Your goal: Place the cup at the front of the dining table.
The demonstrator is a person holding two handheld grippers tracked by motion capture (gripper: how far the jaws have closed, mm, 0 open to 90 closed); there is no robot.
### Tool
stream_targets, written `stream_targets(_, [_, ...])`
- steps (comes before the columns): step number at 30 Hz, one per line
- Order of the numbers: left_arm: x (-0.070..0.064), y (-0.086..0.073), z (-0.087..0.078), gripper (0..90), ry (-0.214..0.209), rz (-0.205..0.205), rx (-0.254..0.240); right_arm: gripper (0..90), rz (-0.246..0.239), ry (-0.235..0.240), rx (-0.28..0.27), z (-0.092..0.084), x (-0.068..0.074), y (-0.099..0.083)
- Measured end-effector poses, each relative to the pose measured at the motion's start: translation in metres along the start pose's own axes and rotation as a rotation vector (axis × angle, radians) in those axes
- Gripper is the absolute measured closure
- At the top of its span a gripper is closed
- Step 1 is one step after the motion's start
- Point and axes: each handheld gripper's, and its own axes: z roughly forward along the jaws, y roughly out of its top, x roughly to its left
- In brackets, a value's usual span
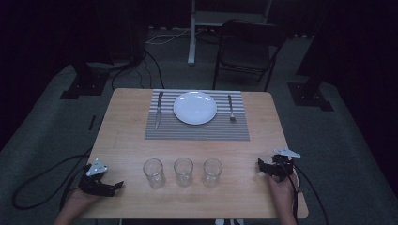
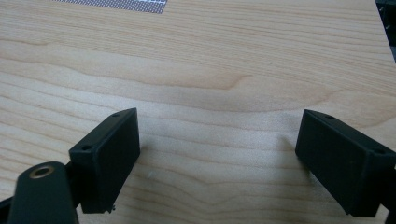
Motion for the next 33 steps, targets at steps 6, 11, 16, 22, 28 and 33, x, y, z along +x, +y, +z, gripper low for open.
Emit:
stream_targets(6, [0.003, -0.002, -0.002, 0.1, -0.027, 0.032, 0.006, 13.0, -0.002, 0.000, 0.001, 0.000, 0.000, 0.000])
stream_targets(11, [0.004, -0.003, -0.003, 0.1, -0.043, 0.049, 0.006, 13.0, -0.002, 0.001, 0.001, 0.000, 0.000, 0.000])
stream_targets(16, [0.003, -0.001, -0.003, 1.0, -0.061, 0.069, 0.007, 13.0, -0.001, 0.000, 0.001, 0.000, 0.000, 0.000])
stream_targets(22, [0.002, 0.001, -0.007, 3.8, -0.105, 0.053, -0.007, 13.0, -0.003, 0.000, 0.001, 0.000, 0.000, 0.000])
stream_targets(28, [-0.005, 0.010, -0.017, 3.8, -0.131, 0.066, -0.037, 13.0, -0.002, 0.001, 0.001, 0.000, 0.000, 0.000])
stream_targets(33, [-0.010, 0.018, -0.019, 3.8, -0.146, 0.084, -0.044, 13.0, -0.001, 0.001, 0.001, 0.000, 0.000, 0.000])
